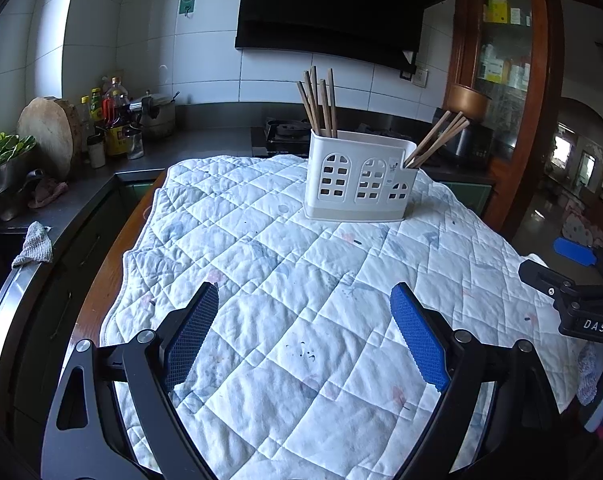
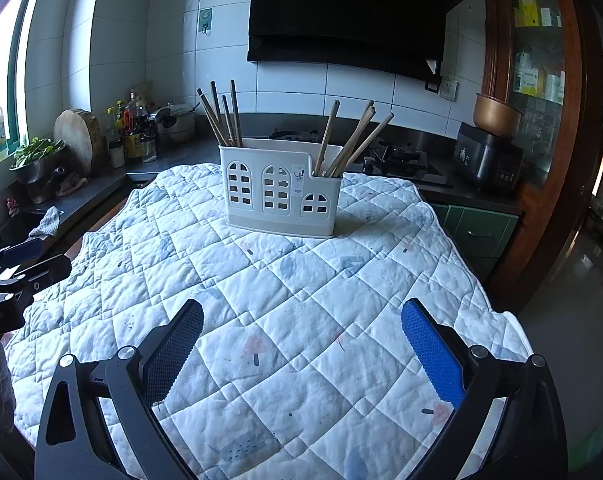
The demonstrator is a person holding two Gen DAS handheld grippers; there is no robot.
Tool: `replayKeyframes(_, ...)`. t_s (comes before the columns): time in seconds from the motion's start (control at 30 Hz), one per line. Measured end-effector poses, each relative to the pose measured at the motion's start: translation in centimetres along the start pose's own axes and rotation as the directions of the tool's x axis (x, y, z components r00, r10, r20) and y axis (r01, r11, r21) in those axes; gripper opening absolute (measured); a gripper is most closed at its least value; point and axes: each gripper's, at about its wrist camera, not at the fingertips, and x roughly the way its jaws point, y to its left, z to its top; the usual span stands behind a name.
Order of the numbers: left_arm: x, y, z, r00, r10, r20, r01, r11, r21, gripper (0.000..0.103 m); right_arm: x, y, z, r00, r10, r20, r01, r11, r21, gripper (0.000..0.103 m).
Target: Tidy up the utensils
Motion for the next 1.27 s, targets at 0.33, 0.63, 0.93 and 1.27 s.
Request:
replayKeyframes(0.33, 0.14, -0.21, -0.09, 1.0, -0.009, -0.004, 0.009, 1.0, 0.002, 0.087, -0.01, 0.09, -0.1, 1.0, 0.003, -0.001, -0.003, 1.0, -0.003, 0.096)
replayKeyframes(0.63, 0.26, -0.34, -0.14, 1.0, -0.017, -0.009, 0.017, 1.0, 0.001, 0.087, 0.03, 0.16, -0.19, 1.0, 0.006, -0.003, -0.006, 1.0, -0.006, 0.096)
replayKeyframes(0.93, 0.32, -0.65, -0.2, 1.0, -0.03, -0.002, 0.03, 0.999, 0.013, 0.087, 0.18, -0.12, -0.42, 1.0, 0.001, -0.007, -0.001, 1.0, -0.008, 0.096)
replayKeyframes(1.27, 0.43, -0.34, -0.28, 1.0, -0.024, -0.011, 0.024, 1.0, 0.01, 0.087, 0.28, -0.23, -0.59, 1.0, 0.004, -0.008, -0.005, 1.0, -0.007, 0.096)
